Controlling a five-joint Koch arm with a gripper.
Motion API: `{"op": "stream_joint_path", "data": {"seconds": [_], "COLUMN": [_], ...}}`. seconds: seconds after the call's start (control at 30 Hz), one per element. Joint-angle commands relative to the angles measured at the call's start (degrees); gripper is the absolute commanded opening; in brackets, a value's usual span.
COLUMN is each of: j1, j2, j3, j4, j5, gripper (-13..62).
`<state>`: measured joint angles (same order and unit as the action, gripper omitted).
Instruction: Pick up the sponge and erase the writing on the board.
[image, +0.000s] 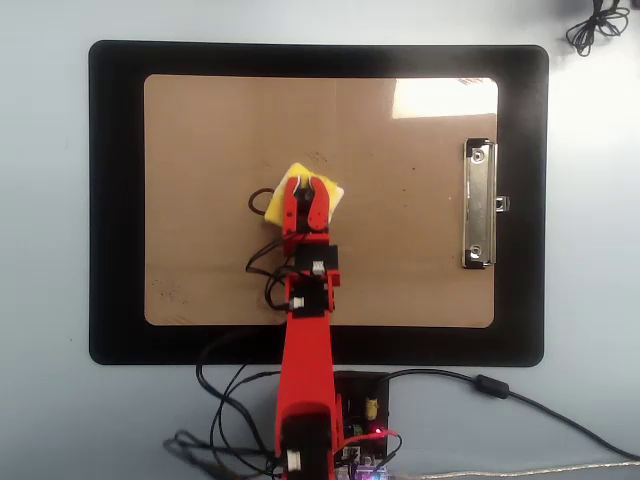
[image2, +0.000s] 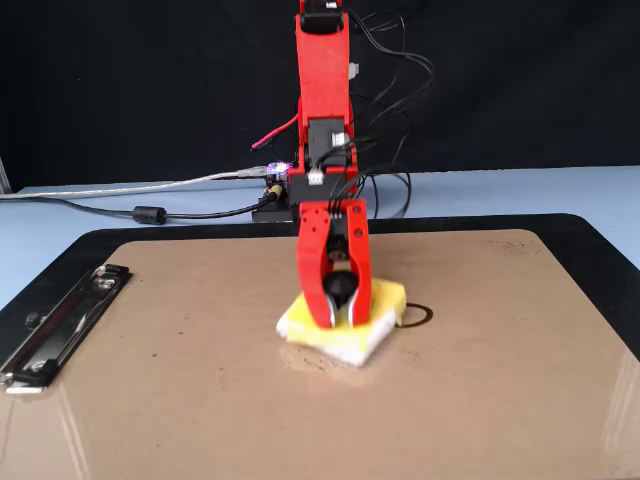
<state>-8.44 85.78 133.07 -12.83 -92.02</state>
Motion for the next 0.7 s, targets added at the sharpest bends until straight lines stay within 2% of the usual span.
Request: {"op": "stream_joint_path", "data": {"seconds": [0.0, 0.1, 0.2, 0.5, 0.57, 0.67], "j1": [-2.02, -3.87, -6.33, -7.38, -7.47, -7.56], "j2": [11.16, 20.21, 17.58, -21.09, -21.27, -12.39], "j3": [9.49, 16.35, 15.47, -19.25, -19.95, -9.32], "j4": [0.18, 0.26, 0.0, -6.42, -7.47, -7.56], "j5": [-1.85, -1.85, -1.93, -1.93, -1.93, -1.93], "gripper": [-8.0, -8.0, -8.0, -8.0, -8.0, -8.0]}}
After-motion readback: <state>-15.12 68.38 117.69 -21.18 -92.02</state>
